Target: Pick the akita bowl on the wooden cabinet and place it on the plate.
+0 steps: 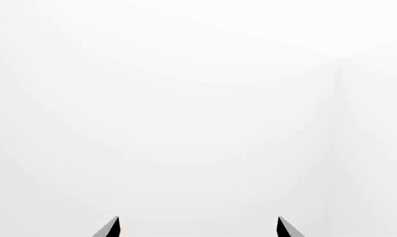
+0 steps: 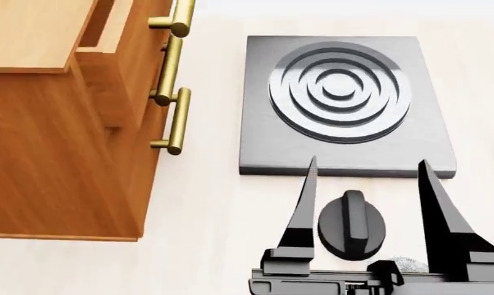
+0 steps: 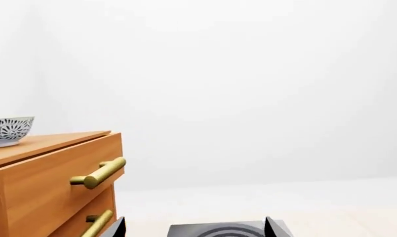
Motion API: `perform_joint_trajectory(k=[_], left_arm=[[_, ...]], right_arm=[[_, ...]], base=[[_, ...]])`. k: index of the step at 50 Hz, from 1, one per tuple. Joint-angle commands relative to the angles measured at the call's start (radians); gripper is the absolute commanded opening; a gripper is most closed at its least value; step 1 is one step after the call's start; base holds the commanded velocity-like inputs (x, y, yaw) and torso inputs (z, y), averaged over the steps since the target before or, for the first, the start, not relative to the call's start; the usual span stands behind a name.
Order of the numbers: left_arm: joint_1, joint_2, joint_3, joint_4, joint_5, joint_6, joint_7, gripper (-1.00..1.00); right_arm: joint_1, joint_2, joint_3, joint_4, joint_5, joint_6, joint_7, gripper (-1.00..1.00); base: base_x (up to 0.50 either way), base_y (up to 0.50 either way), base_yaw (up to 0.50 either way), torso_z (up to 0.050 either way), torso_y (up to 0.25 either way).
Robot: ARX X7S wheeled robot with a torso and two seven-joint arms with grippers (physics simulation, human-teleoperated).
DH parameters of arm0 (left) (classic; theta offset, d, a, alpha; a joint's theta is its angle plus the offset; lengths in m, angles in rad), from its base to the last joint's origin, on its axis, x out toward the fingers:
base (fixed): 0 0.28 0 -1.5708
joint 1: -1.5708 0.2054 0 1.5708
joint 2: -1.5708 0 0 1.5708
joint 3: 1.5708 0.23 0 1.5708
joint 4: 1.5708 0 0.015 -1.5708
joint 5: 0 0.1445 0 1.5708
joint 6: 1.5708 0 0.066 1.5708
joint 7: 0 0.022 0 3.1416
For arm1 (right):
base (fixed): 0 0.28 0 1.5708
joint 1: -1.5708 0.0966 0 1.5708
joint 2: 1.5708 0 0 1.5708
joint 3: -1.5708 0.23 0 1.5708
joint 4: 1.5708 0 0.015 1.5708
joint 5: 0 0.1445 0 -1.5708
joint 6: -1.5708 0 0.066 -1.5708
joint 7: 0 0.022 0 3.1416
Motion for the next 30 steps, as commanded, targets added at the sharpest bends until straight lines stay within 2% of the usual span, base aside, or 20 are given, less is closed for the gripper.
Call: perform_joint_trajectory(k=[1,6,30], left_arm=[[-0.004,-0.004,0.001,0.0,-0.012,-0.003,-0.006,1.0],[-0.003,-0.009,0.002,0.001,-0.016,-0.005,-0.008,1.0],[-0.043,-0.009,0.03,-0.02,-0.019,-0.01,-0.013,1.0]], right_arm=[[0.002,0.003,-0.001,0.004,0.006,-0.001,0.004,1.0],[0.003,0.001,-0.001,0.006,0.007,0.001,0.011,1.0],[-0.001,0.007,0.003,0.005,0.01,-0.016,0.021,1.0]], base=[[0.42,0.0,0.0,0.0,0.0],[0.26,0.0,0.0,0.0,0.003],[0.0,0.0,0.0,0.0,0.0]])
